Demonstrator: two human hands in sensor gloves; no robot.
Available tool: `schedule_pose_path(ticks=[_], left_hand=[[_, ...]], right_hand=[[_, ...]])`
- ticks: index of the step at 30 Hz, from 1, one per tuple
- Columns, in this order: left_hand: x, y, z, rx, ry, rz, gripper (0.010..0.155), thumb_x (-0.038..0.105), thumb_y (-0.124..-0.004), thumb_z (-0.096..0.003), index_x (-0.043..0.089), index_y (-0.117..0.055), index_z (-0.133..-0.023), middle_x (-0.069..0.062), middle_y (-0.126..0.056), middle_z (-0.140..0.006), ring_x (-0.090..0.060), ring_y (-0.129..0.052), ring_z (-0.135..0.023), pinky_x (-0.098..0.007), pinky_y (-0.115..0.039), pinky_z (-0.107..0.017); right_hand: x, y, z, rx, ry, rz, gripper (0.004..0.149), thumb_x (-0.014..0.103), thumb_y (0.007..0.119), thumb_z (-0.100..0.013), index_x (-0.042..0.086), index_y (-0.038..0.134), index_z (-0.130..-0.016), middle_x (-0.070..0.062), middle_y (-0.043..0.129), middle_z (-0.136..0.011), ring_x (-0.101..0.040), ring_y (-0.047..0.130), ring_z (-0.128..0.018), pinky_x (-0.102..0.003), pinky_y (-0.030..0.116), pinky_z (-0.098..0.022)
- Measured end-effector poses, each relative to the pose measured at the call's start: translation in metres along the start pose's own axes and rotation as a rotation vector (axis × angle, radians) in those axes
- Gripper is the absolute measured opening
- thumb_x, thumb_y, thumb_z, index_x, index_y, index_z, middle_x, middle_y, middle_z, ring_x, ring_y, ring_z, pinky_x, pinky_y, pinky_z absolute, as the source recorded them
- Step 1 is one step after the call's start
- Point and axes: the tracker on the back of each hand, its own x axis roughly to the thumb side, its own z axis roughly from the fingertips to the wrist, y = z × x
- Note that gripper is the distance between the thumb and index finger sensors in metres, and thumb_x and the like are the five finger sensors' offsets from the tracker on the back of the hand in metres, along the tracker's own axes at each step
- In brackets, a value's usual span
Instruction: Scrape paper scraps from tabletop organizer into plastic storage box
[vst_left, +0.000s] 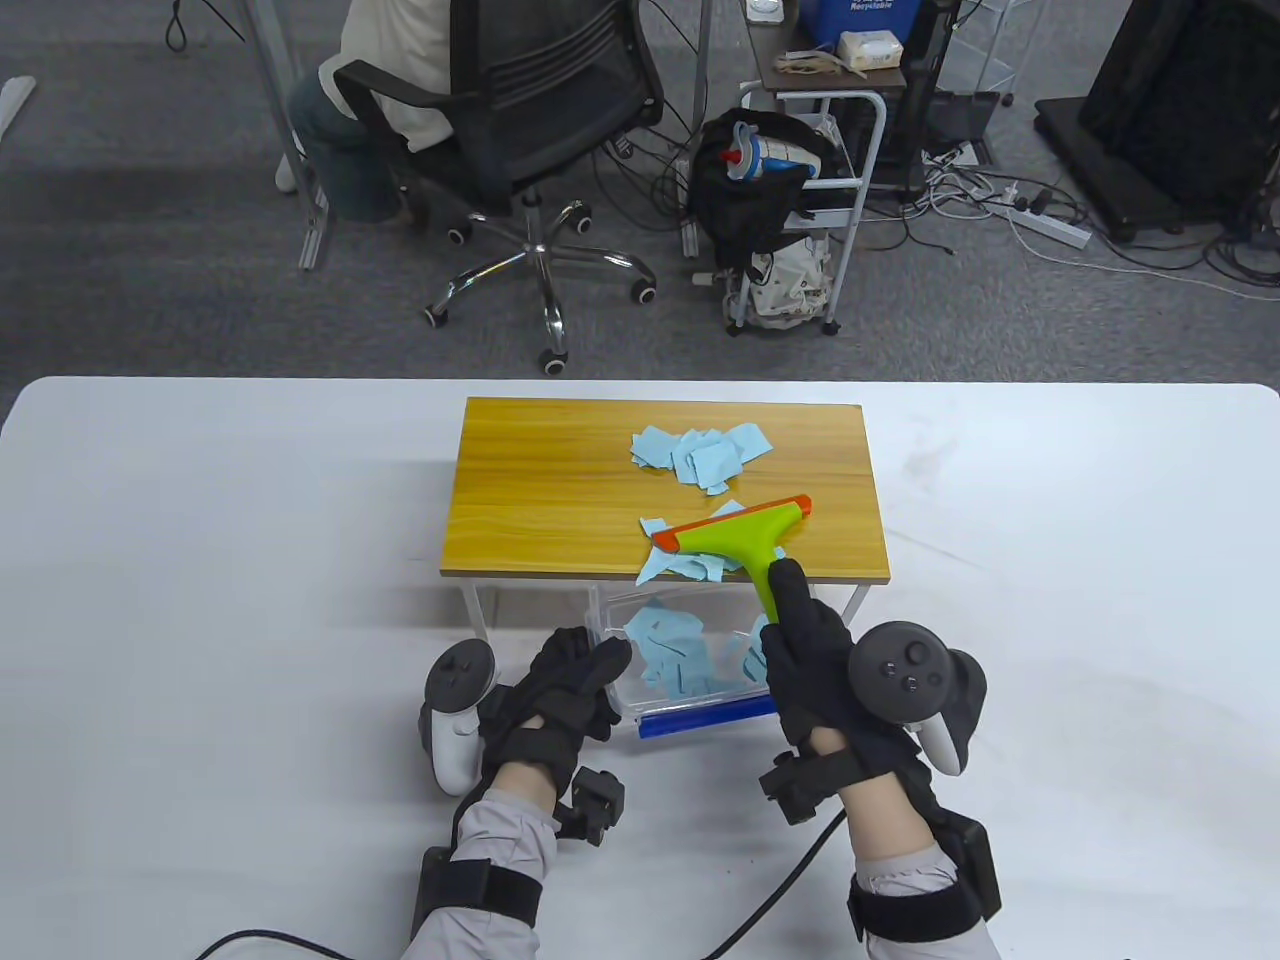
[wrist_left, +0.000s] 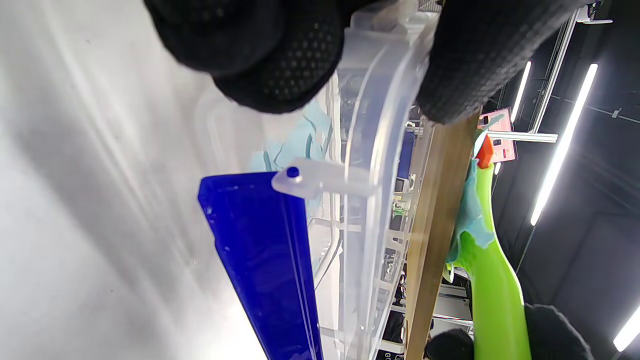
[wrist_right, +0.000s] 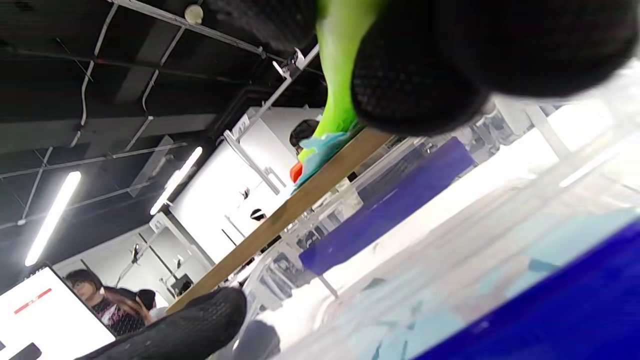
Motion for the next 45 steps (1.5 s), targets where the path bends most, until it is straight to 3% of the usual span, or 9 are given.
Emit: schedule_pose_path(ticks=[20, 29, 39, 45], left_hand=[[-0.001, 0.000, 0.001, -0.004, -0.003, 0.014, 0.064, 0.051, -0.083, -0.0594, 0.014, -0.049, -0.099, -0.014, -0.069, -0.080, -0.023, -0.089, -0.049, -0.029, -0.082, -0.034], [-0.001, 0.001, 0.002, 0.001, -0.003, 0.021, 0.064, 0.051, -0.083, -0.0594, 0.014, -0.049, -0.099, -0.014, -0.069, -0.080, -0.023, -0.089, -0.049, -0.029, -0.082, -0.034], [-0.001, 0.005, 0.003, 0.019, 0.003, 0.007, 0.064, 0.051, -0.083, -0.0596, 0.013, -0.049, -0.100, -0.014, -0.069, -0.080, -0.023, -0.089, -0.049, -0.029, -0.082, -0.034], [-0.002, 0.006, 0.003, 0.016, 0.009, 0.009, 0.064, 0.051, -0.083, -0.0597, 0.014, -0.049, -0.100, -0.014, -0.069, -0.080, -0.023, -0.089, -0.049, -0.029, -0.082, -0.034]], right_hand=[[0.023, -0.036, 0.018, 0.134, 0.043, 0.031, 0.056, 0.022, 0.076, -0.051, 0.005, 0.059, -0.102, -0.044, 0.078, -0.077, -0.037, 0.102, -0.026, -0.039, 0.090, -0.011], [0.025, -0.058, 0.028, 0.043, 0.003, -0.003, 0.054, 0.023, 0.078, -0.050, 0.005, 0.066, -0.100, -0.043, 0.083, -0.073, -0.034, 0.103, -0.021, -0.037, 0.090, -0.007], [0.021, -0.030, 0.010, -0.176, -0.079, -0.047, 0.055, 0.024, 0.074, -0.052, 0.008, 0.060, -0.102, -0.041, 0.078, -0.079, -0.034, 0.102, -0.029, -0.037, 0.090, -0.013], [0.027, -0.016, -0.036, -0.139, -0.018, -0.034, 0.055, 0.023, 0.073, -0.053, 0.009, 0.057, -0.103, -0.041, 0.075, -0.081, -0.036, 0.100, -0.032, -0.039, 0.089, -0.016]])
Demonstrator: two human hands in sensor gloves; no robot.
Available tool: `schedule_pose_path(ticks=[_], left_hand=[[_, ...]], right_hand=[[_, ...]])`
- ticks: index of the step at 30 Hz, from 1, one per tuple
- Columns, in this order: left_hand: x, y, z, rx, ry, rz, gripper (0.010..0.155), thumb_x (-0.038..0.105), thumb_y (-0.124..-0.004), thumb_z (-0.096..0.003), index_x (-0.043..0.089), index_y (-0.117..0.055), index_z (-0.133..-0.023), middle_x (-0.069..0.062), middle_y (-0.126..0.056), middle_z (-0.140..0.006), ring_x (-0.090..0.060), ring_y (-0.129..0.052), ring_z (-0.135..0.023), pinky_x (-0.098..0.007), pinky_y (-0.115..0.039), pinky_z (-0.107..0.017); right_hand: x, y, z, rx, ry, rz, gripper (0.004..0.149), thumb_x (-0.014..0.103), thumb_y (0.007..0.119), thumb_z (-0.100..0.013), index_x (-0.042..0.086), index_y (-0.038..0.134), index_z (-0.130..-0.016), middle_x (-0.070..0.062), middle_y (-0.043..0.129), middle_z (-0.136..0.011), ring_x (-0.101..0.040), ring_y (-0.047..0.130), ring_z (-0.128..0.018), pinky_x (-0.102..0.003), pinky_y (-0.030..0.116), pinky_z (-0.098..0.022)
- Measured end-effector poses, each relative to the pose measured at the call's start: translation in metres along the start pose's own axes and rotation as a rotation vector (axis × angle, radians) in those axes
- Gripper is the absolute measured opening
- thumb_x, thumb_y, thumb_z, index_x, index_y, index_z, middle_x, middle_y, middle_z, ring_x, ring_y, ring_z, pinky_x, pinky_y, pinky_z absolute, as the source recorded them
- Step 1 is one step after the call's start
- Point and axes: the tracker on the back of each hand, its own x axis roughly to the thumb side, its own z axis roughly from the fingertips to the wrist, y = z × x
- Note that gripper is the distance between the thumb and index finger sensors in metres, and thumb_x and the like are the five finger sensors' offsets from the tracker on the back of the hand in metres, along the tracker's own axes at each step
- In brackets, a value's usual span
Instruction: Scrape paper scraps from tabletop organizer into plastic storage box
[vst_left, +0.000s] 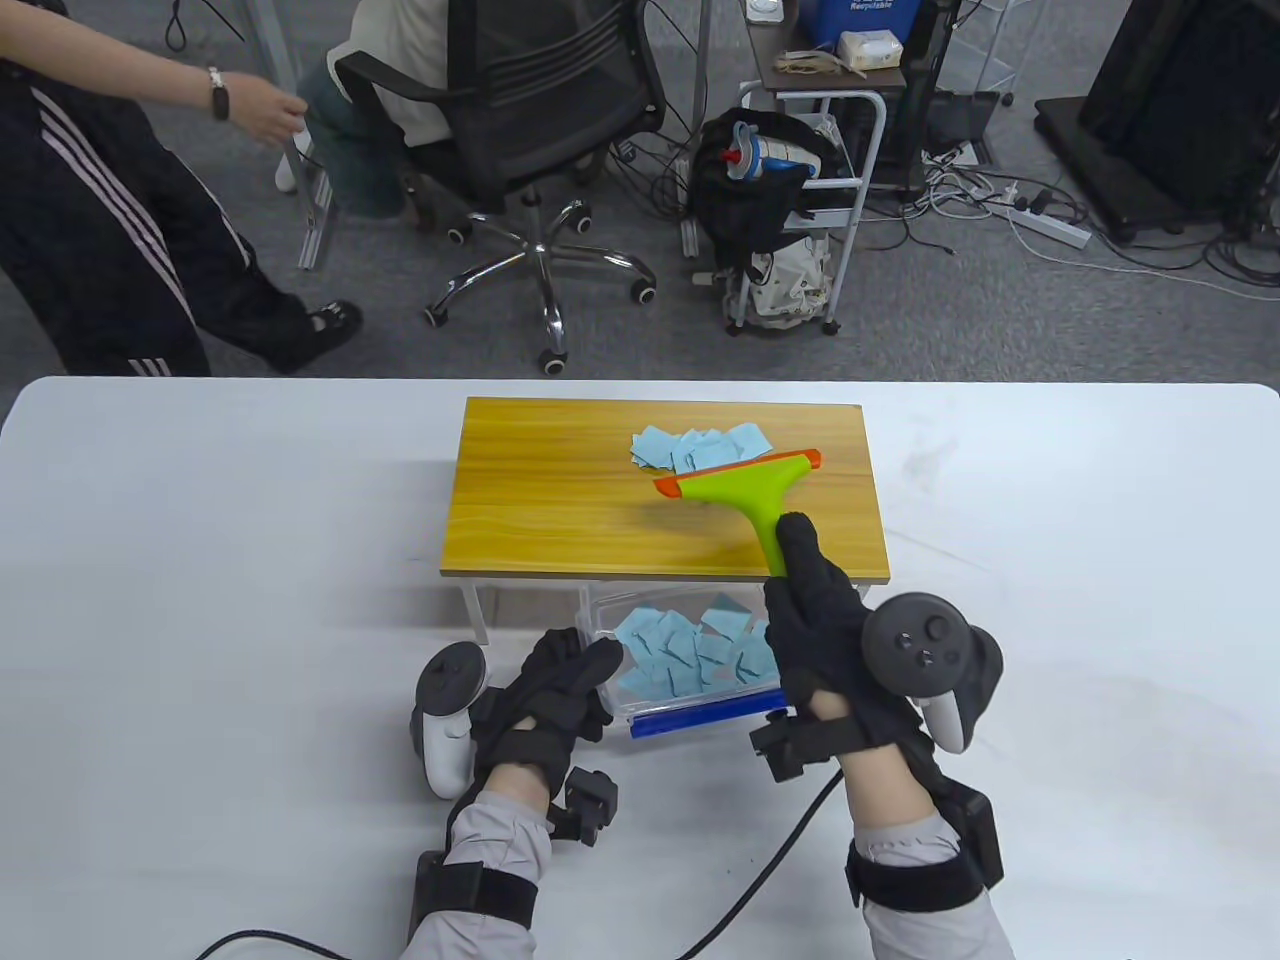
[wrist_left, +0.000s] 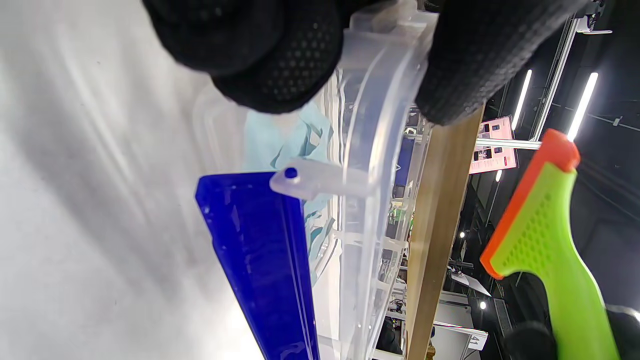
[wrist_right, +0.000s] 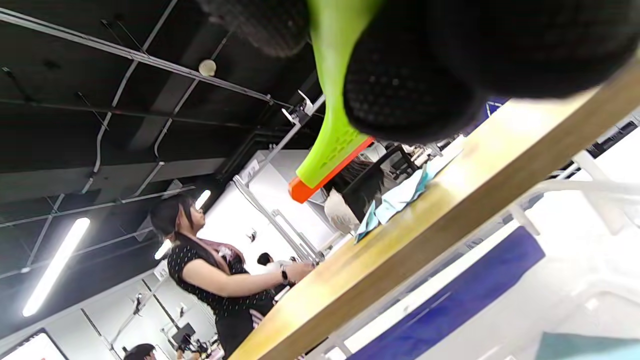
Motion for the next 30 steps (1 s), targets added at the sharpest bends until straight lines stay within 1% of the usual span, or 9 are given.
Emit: schedule_pose_path(ticks=[1, 3, 7, 11, 14, 19, 22, 25, 30], left_hand=[[0.000, 0.000, 0.000, -0.004, 0.003, 0.005, 0.064, 0.051, -0.083, -0.0598, 0.013, -0.049, -0.100, -0.014, -0.069, -0.080, -0.023, -0.089, -0.049, -0.029, -0.082, -0.034], [0.000, 0.000, 0.000, -0.007, 0.006, 0.007, 0.064, 0.051, -0.082, -0.0601, 0.014, -0.048, -0.100, -0.014, -0.068, -0.081, -0.023, -0.088, -0.049, -0.029, -0.082, -0.035], [0.002, 0.003, 0.000, -0.002, 0.006, 0.004, 0.064, 0.051, -0.082, -0.0603, 0.014, -0.048, -0.100, -0.014, -0.068, -0.081, -0.023, -0.088, -0.050, -0.029, -0.082, -0.035], [0.002, 0.004, 0.000, 0.008, 0.007, 0.006, 0.064, 0.051, -0.083, -0.0602, 0.013, -0.048, -0.100, -0.014, -0.068, -0.081, -0.023, -0.088, -0.050, -0.029, -0.082, -0.035], [0.002, 0.004, 0.000, 0.002, 0.006, 0.007, 0.064, 0.051, -0.083, -0.0601, 0.013, -0.048, -0.100, -0.014, -0.068, -0.081, -0.023, -0.089, -0.049, -0.029, -0.082, -0.035], [0.002, 0.004, 0.000, -0.001, 0.007, 0.010, 0.064, 0.051, -0.083, -0.0601, 0.013, -0.048, -0.100, -0.014, -0.068, -0.081, -0.023, -0.089, -0.049, -0.029, -0.082, -0.035], [0.002, 0.004, 0.000, -0.002, 0.007, 0.013, 0.064, 0.050, -0.083, -0.0601, 0.013, -0.049, -0.100, -0.014, -0.068, -0.080, -0.023, -0.089, -0.049, -0.029, -0.082, -0.034], [0.002, 0.004, 0.000, -0.006, 0.006, 0.019, 0.064, 0.051, -0.082, -0.0602, 0.013, -0.048, -0.100, -0.014, -0.068, -0.081, -0.023, -0.089, -0.050, -0.028, -0.082, -0.035], [0.002, 0.004, 0.000, -0.009, 0.011, 0.020, 0.064, 0.051, -0.082, -0.0603, 0.013, -0.048, -0.100, -0.014, -0.068, -0.081, -0.023, -0.088, -0.050, -0.029, -0.082, -0.035]], right_hand=[[0.002, 0.004, -0.012, 0.027, 0.016, 0.010, 0.055, 0.023, 0.072, -0.053, 0.009, 0.056, -0.103, -0.041, 0.075, -0.081, -0.036, 0.100, -0.032, -0.039, 0.089, -0.016], [0.005, 0.008, -0.029, 0.043, 0.040, 0.019, 0.055, 0.024, 0.072, -0.053, 0.009, 0.056, -0.103, -0.041, 0.074, -0.081, -0.035, 0.100, -0.033, -0.039, 0.089, -0.016], [0.009, 0.018, -0.057, 0.071, 0.095, 0.024, 0.055, 0.024, 0.072, -0.053, 0.010, 0.055, -0.103, -0.041, 0.074, -0.082, -0.036, 0.100, -0.033, -0.039, 0.089, -0.017], [0.011, 0.029, -0.078, 0.084, 0.148, 0.010, 0.055, 0.024, 0.072, -0.053, 0.010, 0.055, -0.103, -0.041, 0.074, -0.082, -0.036, 0.100, -0.033, -0.039, 0.089, -0.017], [0.013, 0.038, -0.087, 0.100, 0.186, 0.038, 0.055, 0.024, 0.071, -0.053, 0.010, 0.055, -0.103, -0.041, 0.074, -0.082, -0.036, 0.100, -0.034, -0.039, 0.089, -0.017], [0.013, 0.051, -0.091, 0.122, 0.198, 0.152, 0.055, 0.024, 0.071, -0.053, 0.010, 0.055, -0.103, -0.041, 0.074, -0.082, -0.035, 0.100, -0.034, -0.039, 0.089, -0.017], [0.010, 0.054, -0.087, 0.157, 0.220, 0.150, 0.055, 0.025, 0.070, -0.053, 0.010, 0.053, -0.103, -0.040, 0.073, -0.082, -0.034, 0.100, -0.032, -0.038, 0.090, -0.016], [0.007, 0.052, -0.081, 0.185, 0.204, 0.146, 0.057, 0.025, 0.072, -0.053, 0.010, 0.051, -0.104, -0.041, 0.074, -0.080, -0.034, 0.100, -0.030, -0.039, 0.089, -0.015], [0.007, 0.045, -0.063, 0.230, 0.181, 0.130, 0.058, 0.026, 0.073, -0.053, 0.010, 0.050, -0.104, -0.040, 0.075, -0.079, -0.034, 0.100, -0.028, -0.039, 0.090, -0.014]])
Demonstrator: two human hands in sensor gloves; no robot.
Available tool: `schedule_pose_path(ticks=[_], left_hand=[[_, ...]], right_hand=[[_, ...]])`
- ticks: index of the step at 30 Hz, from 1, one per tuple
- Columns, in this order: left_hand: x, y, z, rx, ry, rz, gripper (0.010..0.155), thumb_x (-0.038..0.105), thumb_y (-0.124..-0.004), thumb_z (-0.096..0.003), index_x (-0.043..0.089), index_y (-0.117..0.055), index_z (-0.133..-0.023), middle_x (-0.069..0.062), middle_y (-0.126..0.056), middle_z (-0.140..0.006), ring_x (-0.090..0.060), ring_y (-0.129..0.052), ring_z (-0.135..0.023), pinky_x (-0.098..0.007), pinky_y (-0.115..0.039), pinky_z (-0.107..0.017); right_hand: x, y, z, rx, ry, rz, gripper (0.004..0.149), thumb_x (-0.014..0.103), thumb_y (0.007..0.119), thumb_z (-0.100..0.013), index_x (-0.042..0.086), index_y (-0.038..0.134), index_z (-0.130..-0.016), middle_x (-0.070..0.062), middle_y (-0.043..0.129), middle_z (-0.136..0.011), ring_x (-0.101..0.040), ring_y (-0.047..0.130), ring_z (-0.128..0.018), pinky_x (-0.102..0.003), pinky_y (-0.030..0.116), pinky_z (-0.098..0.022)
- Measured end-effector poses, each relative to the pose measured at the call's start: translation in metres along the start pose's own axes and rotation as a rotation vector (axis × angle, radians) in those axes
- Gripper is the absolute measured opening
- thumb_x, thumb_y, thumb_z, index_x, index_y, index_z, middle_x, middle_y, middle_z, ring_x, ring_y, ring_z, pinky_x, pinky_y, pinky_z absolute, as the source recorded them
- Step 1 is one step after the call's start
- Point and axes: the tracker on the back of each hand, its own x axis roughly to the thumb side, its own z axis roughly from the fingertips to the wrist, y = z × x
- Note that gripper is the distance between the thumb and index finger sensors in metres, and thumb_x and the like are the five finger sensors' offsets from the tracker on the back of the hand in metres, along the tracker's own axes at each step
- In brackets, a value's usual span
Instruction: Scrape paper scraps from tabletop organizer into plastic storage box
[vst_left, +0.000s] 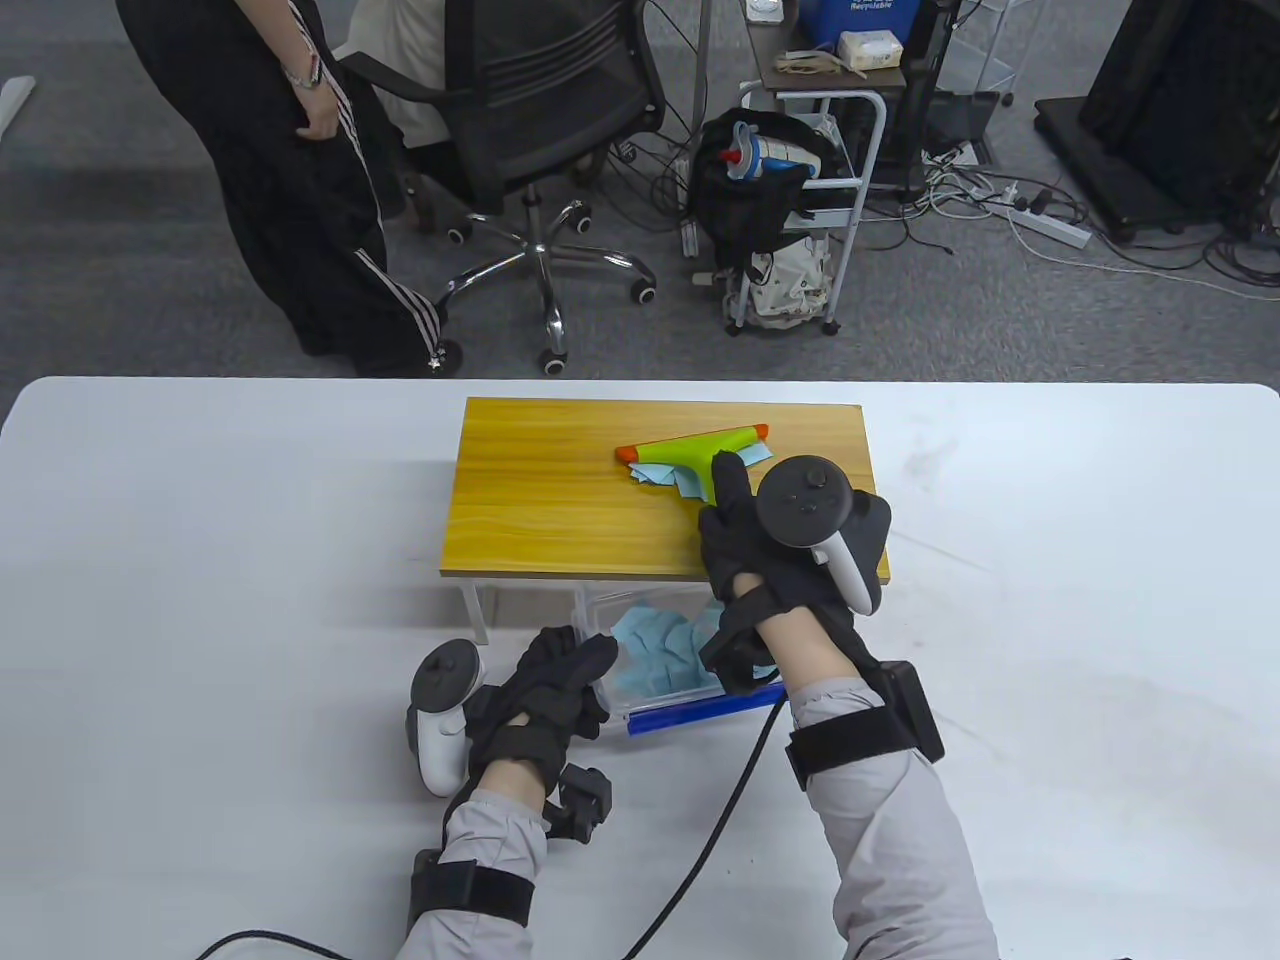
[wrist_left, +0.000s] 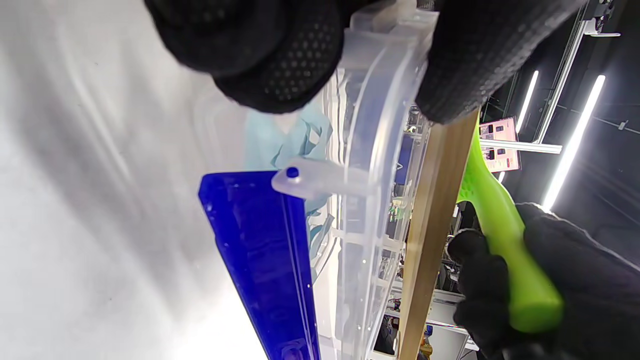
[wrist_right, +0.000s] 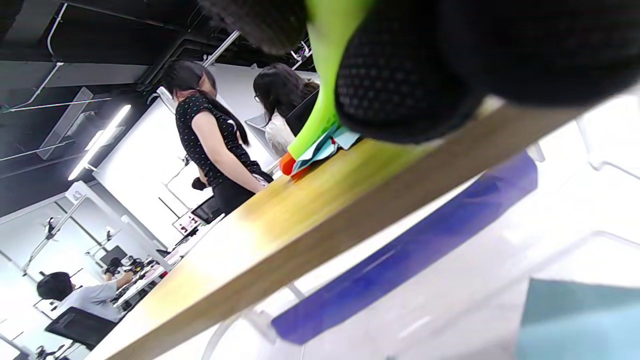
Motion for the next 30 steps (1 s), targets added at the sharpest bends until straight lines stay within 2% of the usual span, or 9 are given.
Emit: schedule_pose_path(ticks=[10, 19, 24, 30], left_hand=[[0.000, -0.001, 0.000, -0.007, 0.000, 0.001, 0.064, 0.051, -0.082, -0.0605, 0.013, -0.048, -0.100, -0.014, -0.068, -0.081, -0.023, -0.088, -0.050, -0.028, -0.082, -0.035], [0.000, -0.002, -0.001, -0.018, -0.002, 0.007, 0.064, 0.051, -0.082, -0.0607, 0.014, -0.047, -0.100, -0.014, -0.068, -0.081, -0.023, -0.088, -0.050, -0.028, -0.082, -0.035], [-0.001, -0.005, 0.000, -0.019, -0.007, -0.006, 0.064, 0.051, -0.082, -0.0605, 0.014, -0.048, -0.100, -0.014, -0.068, -0.081, -0.023, -0.088, -0.050, -0.028, -0.082, -0.035], [-0.003, -0.009, -0.002, -0.031, -0.001, -0.016, 0.064, 0.051, -0.082, -0.0603, 0.014, -0.048, -0.100, -0.014, -0.068, -0.081, -0.023, -0.088, -0.050, -0.028, -0.082, -0.035]], right_hand=[[-0.015, 0.003, 0.044, -0.009, -0.074, -0.037, 0.058, 0.027, 0.074, -0.053, 0.010, 0.052, -0.103, -0.039, 0.080, -0.074, -0.031, 0.101, -0.023, -0.038, 0.090, -0.010], [-0.019, 0.005, 0.078, -0.025, -0.076, -0.089, 0.057, 0.029, 0.075, -0.053, 0.011, 0.054, -0.103, -0.037, 0.083, -0.071, -0.030, 0.101, -0.020, -0.036, 0.090, -0.008], [-0.022, 0.009, 0.090, -0.054, -0.095, -0.085, 0.057, 0.029, 0.076, -0.053, 0.011, 0.055, -0.103, -0.037, 0.085, -0.069, -0.030, 0.102, -0.018, -0.035, 0.090, -0.006], [-0.021, -0.002, 0.099, 0.001, -0.099, -0.063, 0.057, 0.029, 0.076, -0.053, 0.010, 0.056, -0.103, -0.036, 0.086, -0.067, -0.029, 0.102, -0.017, -0.035, 0.090, -0.005]])
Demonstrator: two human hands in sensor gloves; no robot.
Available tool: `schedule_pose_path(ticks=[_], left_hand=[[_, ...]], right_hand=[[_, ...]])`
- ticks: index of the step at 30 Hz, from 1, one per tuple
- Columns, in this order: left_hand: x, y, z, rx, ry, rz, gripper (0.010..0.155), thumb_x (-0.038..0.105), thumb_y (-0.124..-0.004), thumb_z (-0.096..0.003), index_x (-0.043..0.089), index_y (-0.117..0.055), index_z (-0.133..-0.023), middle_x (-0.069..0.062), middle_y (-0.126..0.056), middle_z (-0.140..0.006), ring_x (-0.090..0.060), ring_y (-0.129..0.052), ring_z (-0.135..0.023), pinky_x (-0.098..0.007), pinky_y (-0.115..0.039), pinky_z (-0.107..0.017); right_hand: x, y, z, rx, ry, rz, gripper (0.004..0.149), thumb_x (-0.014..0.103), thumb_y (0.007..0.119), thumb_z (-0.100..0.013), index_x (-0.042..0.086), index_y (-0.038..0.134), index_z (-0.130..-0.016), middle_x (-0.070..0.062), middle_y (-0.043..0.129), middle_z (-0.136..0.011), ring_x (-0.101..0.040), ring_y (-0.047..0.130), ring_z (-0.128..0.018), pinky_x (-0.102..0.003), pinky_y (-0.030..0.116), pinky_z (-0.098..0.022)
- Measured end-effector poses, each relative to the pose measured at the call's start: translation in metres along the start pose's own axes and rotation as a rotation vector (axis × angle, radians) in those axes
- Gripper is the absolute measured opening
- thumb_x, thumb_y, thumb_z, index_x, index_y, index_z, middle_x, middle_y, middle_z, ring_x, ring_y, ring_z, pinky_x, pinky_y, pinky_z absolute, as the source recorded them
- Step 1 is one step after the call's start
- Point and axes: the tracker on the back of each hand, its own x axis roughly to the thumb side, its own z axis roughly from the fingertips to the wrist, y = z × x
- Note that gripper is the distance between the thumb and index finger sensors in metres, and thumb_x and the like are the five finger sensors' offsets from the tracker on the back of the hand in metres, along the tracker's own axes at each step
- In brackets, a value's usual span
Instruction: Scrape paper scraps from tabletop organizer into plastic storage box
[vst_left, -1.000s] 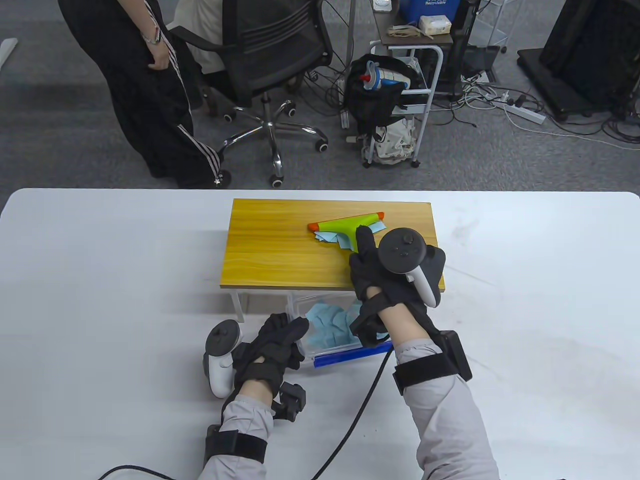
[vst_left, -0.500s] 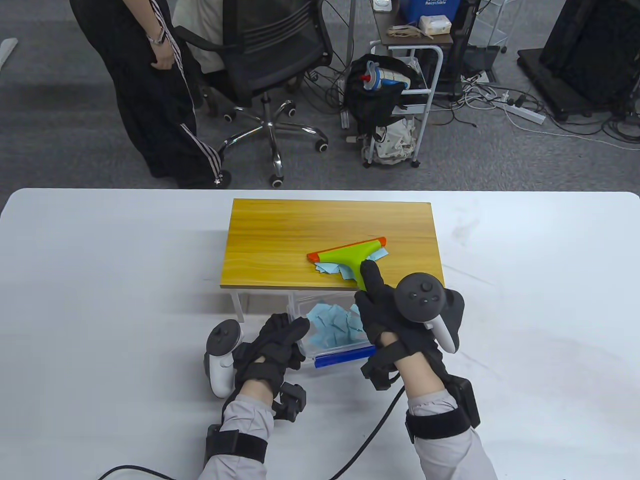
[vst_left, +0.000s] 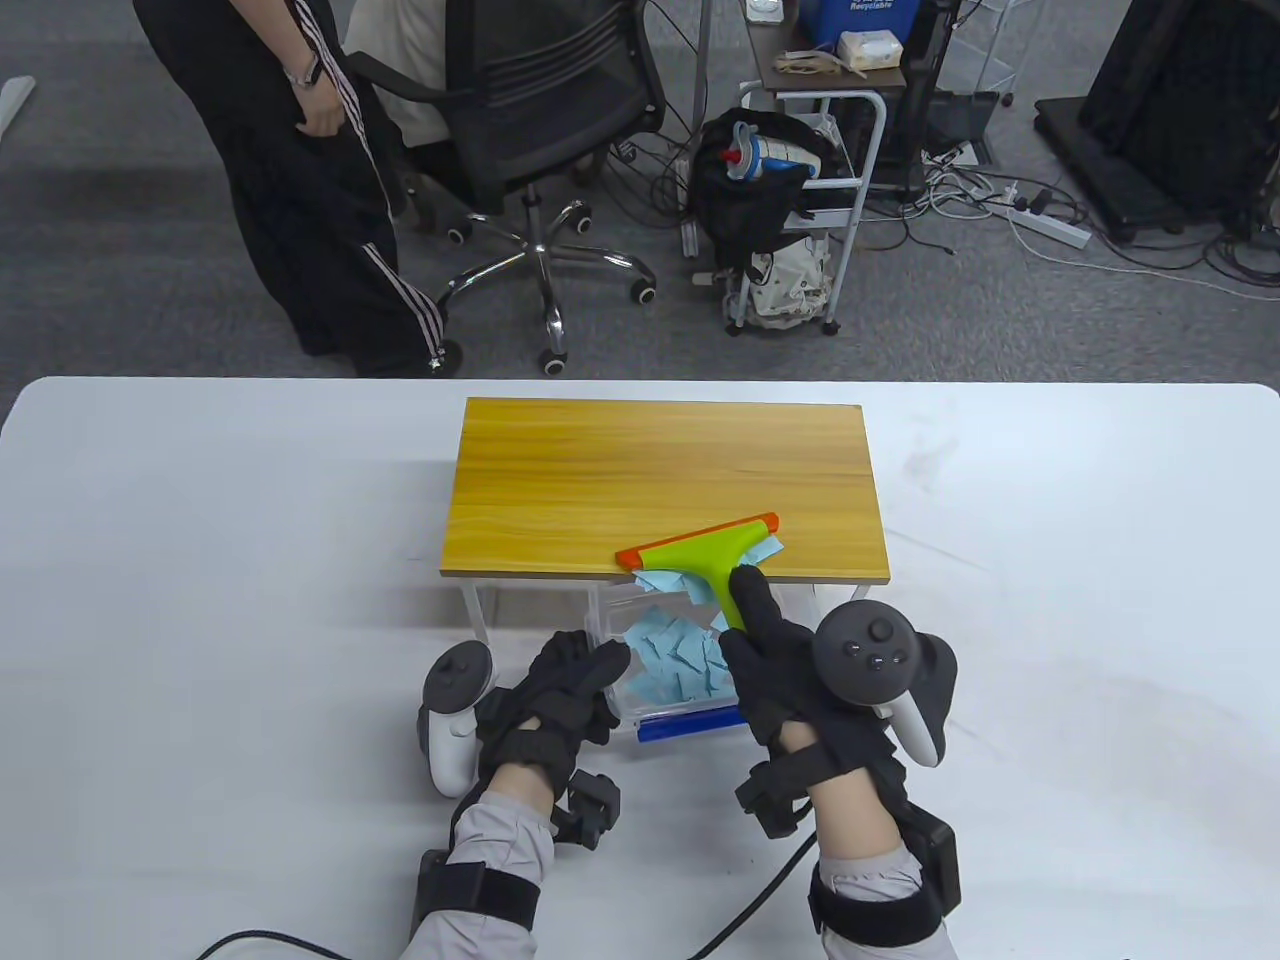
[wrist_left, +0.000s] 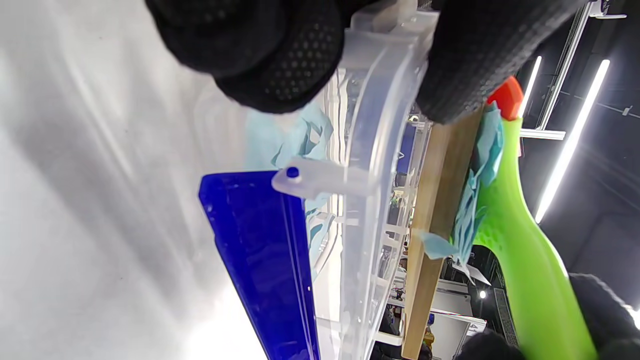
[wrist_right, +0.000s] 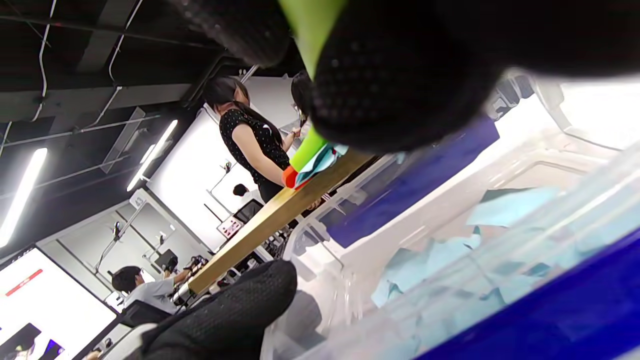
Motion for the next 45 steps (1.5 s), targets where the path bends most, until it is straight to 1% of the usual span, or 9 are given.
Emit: schedule_pose_path(ticks=[11, 20, 23, 28, 32, 34, 36, 40, 45], left_hand=[[-0.003, -0.003, 0.001, 0.009, -0.013, -0.001, 0.064, 0.051, -0.083, -0.0598, 0.014, -0.048, -0.100, -0.014, -0.068, -0.081, -0.023, -0.088, -0.050, -0.029, -0.082, -0.035], [-0.004, -0.004, 0.002, 0.003, -0.012, 0.013, 0.064, 0.050, -0.083, -0.0598, 0.014, -0.048, -0.100, -0.014, -0.068, -0.080, -0.023, -0.088, -0.050, -0.029, -0.082, -0.035], [-0.004, -0.001, 0.004, 0.012, -0.013, 0.026, 0.064, 0.051, -0.083, -0.0600, 0.014, -0.048, -0.100, -0.014, -0.068, -0.081, -0.023, -0.088, -0.050, -0.029, -0.082, -0.035], [-0.003, 0.001, 0.005, 0.021, -0.014, 0.033, 0.064, 0.051, -0.082, -0.0601, 0.014, -0.048, -0.100, -0.014, -0.068, -0.081, -0.023, -0.088, -0.050, -0.028, -0.082, -0.035], [-0.002, 0.004, 0.008, 0.045, 0.010, 0.027, 0.064, 0.050, -0.083, -0.0603, 0.013, -0.048, -0.100, -0.014, -0.068, -0.081, -0.023, -0.088, -0.050, -0.029, -0.082, -0.035], [0.000, 0.006, 0.009, 0.056, 0.017, 0.009, 0.064, 0.050, -0.083, -0.0603, 0.013, -0.048, -0.100, -0.015, -0.068, -0.080, -0.024, -0.088, -0.050, -0.029, -0.082, -0.035], [0.001, 0.008, 0.010, 0.072, 0.023, -0.014, 0.064, 0.050, -0.083, -0.0599, 0.013, -0.049, -0.099, -0.015, -0.069, -0.080, -0.024, -0.089, -0.049, -0.029, -0.082, -0.034], [-0.001, 0.011, 0.011, 0.061, 0.046, -0.017, 0.064, 0.050, -0.083, -0.0598, 0.012, -0.049, -0.099, -0.015, -0.069, -0.079, -0.024, -0.089, -0.048, -0.029, -0.082, -0.033], [-0.001, 0.015, 0.012, 0.035, 0.074, -0.032, 0.064, 0.049, -0.084, -0.0595, 0.012, -0.050, -0.099, -0.016, -0.070, -0.079, -0.024, -0.089, -0.047, -0.029, -0.082, -0.033]], right_hand=[[0.008, -0.018, 0.017, 0.073, -0.020, 0.009, 0.057, 0.028, 0.077, -0.052, 0.007, 0.059, -0.102, -0.038, 0.089, -0.063, -0.029, 0.103, -0.014, -0.035, 0.091, -0.002], [0.015, -0.039, 0.032, 0.048, -0.062, -0.008, 0.055, 0.027, 0.082, -0.048, 0.002, 0.071, -0.096, -0.039, 0.095, -0.056, -0.030, 0.104, -0.006, -0.035, 0.091, 0.004], [0.010, -0.051, 0.036, 0.015, -0.094, -0.086, 0.055, 0.027, 0.081, -0.049, 0.002, 0.069, -0.097, -0.039, 0.093, -0.060, -0.030, 0.104, -0.011, -0.035, 0.091, 0.000], [-0.001, -0.064, 0.040, -0.244, -0.132, -0.193, 0.056, 0.029, 0.078, -0.052, 0.006, 0.063, -0.101, -0.037, 0.089, -0.067, -0.031, 0.104, -0.020, -0.037, 0.091, -0.008], [-0.036, -0.072, 0.037, -0.437, -0.076, -0.209, 0.056, 0.029, 0.077, -0.053, 0.009, 0.060, -0.102, -0.036, 0.086, -0.071, -0.032, 0.103, -0.025, -0.039, 0.091, -0.012], [-0.062, -0.076, 0.037, -0.501, -0.010, -0.222, 0.059, 0.030, 0.076, -0.054, 0.008, 0.054, -0.104, -0.035, 0.083, -0.074, -0.033, 0.102, -0.030, -0.040, 0.090, -0.016], [-0.101, -0.076, 0.041, -0.634, 0.075, -0.230, 0.062, 0.031, 0.076, -0.054, 0.006, 0.049, -0.104, -0.034, 0.081, -0.076, -0.033, 0.101, -0.032, -0.040, 0.090, -0.018], [-0.157, -0.064, 0.039, -0.667, 0.240, -0.212, 0.073, 0.029, 0.083, -0.050, 0.002, 0.040, -0.103, -0.033, 0.075, -0.078, -0.033, 0.099, -0.038, -0.042, 0.089, -0.022], [-0.177, -0.052, 0.035, -0.641, 0.308, -0.171, 0.071, 0.027, 0.082, -0.050, 0.001, 0.041, -0.102, -0.033, 0.075, -0.078, -0.034, 0.099, -0.038, -0.043, 0.089, -0.023]])
